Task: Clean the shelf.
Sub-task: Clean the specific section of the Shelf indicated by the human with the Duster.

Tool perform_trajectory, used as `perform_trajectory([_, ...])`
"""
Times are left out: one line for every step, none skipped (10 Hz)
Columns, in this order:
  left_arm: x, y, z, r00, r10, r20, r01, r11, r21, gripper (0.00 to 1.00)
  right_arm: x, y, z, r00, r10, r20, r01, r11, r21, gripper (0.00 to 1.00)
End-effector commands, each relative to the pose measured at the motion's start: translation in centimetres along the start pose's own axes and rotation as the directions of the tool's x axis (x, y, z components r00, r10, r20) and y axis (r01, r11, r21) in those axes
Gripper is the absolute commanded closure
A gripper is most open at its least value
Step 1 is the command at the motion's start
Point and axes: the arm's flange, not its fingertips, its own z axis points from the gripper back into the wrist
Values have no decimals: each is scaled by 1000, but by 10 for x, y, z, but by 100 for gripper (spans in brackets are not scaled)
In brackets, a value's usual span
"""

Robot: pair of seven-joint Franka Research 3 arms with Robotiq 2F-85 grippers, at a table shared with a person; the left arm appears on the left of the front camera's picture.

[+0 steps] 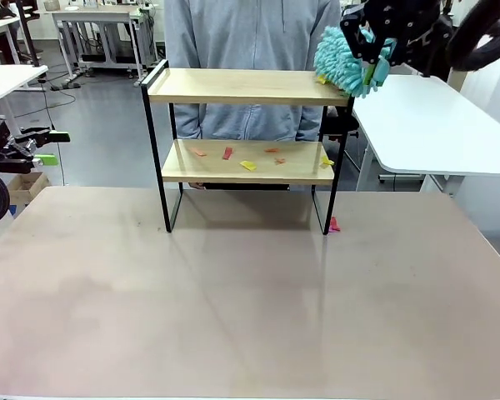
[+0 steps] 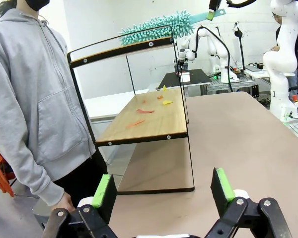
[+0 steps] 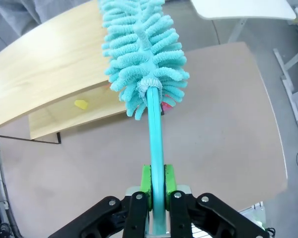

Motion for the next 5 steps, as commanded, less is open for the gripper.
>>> perform_trajectory([2,-2,-2,1000,-6,-5,6,1000,2,0,1,6,-5,1000,11,-21,-11,1000,-2,87])
perform_trajectory([2,-2,-2,1000,-6,-5,6,1000,2,0,1,6,-5,1000,11,-21,-11,1000,-2,87])
perform_trajectory([2,-2,-2,1000,-6,-5,6,1000,2,0,1,6,-5,1000,11,-21,-11,1000,-2,87])
perform_trajectory([2,-2,-2,1000,-6,-5,6,1000,2,0,-4,7,-6,1000,14,-13,-14,1000,-2,87])
perform_trajectory([2,-2,-2,1000,-6,-5,6,1000,2,0,-1,-15,21,998,53,24,-54,997,58,87])
